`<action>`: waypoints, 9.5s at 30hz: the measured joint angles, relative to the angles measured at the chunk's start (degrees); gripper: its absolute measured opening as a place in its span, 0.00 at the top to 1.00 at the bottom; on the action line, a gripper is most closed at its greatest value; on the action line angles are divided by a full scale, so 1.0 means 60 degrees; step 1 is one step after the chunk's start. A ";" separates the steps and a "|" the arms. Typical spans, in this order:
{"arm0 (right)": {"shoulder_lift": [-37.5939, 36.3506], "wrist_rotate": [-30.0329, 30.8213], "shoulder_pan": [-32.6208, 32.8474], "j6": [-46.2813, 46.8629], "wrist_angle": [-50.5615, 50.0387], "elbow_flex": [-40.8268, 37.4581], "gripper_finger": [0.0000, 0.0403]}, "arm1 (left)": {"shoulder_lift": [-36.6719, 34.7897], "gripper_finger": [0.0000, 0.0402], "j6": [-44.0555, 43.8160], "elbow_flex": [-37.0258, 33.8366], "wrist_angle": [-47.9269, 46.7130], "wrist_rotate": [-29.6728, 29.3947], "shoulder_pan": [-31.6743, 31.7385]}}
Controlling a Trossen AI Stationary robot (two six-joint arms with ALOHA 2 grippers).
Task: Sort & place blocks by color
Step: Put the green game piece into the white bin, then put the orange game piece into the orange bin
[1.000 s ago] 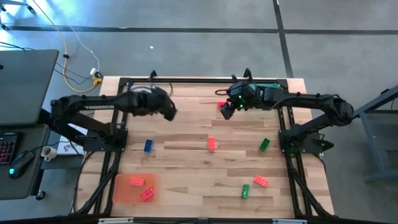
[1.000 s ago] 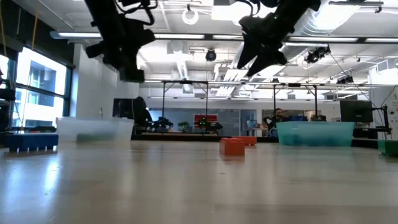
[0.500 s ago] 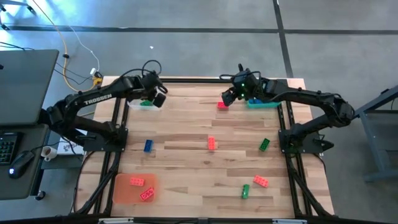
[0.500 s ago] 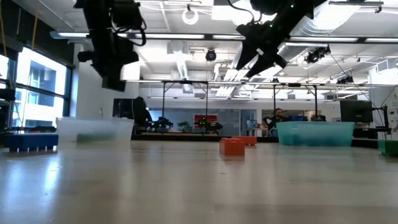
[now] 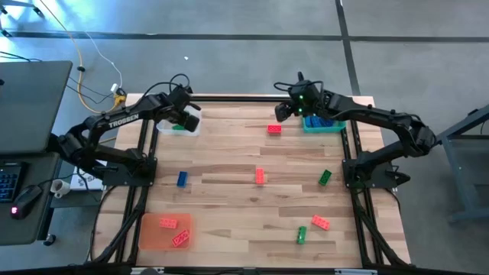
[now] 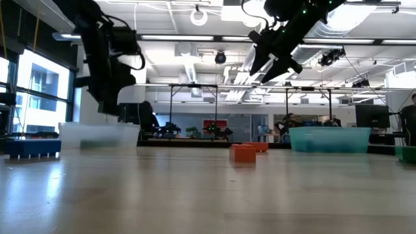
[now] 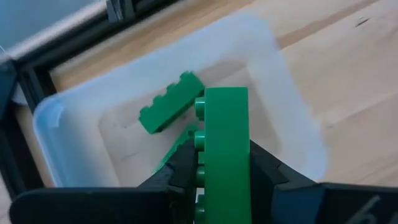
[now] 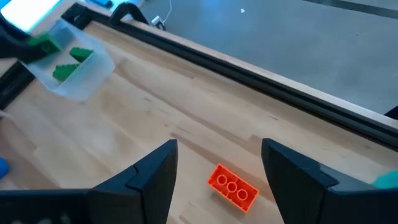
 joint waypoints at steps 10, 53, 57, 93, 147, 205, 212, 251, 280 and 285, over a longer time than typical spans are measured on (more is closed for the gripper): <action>-0.0002 0.0000 -0.0060 0.0240 0.0090 0.0000 0.45 | 0.0014 0.84 0.0164 -0.0687 0.0834 0.0314 0.0554; -0.0002 -0.2089 -0.1212 -0.1048 0.1773 0.0000 0.40 | 0.0011 0.53 0.0157 -0.0686 0.1361 0.0975 0.0687; 0.0000 -0.2029 -0.1467 -0.1664 0.1837 0.0000 0.35 | 0.0011 0.53 0.0118 -0.0631 0.1311 0.0973 0.0687; 0.2162 -0.2739 -0.2685 -0.5259 -0.0188 0.3514 0.33 | 0.0004 0.53 0.0481 0.1983 0.1259 0.0944 0.0684; 0.7682 -0.1408 -0.0591 -0.9164 -0.6055 0.5155 0.33 | 0.0004 0.53 0.1082 0.1983 0.1262 0.0953 0.0680; 0.7476 -0.1510 0.1796 -0.5985 -0.8607 1.1651 0.73 | 0.0004 0.53 0.2663 0.1981 0.1458 0.3540 0.0626; 0.6315 -0.0945 0.1973 -0.5346 -0.8646 1.1409 0.73 | 0.0007 0.53 0.2666 0.1980 0.2217 0.4198 0.0274; 0.2974 0.2533 0.4036 -0.2185 -0.8315 0.7399 0.73 | 0.0007 0.53 0.2185 0.1980 0.7554 0.5193 -0.2598; -0.0250 -0.1348 0.3612 -0.4048 0.1038 0.1854 0.73 | 0.0007 0.30 0.1052 0.1980 0.8627 0.5627 -0.4243; -0.0241 -0.2001 0.3612 -0.4311 0.1297 0.1854 0.73 | 0.0007 0.30 0.1149 0.1980 0.8854 0.5563 -0.4732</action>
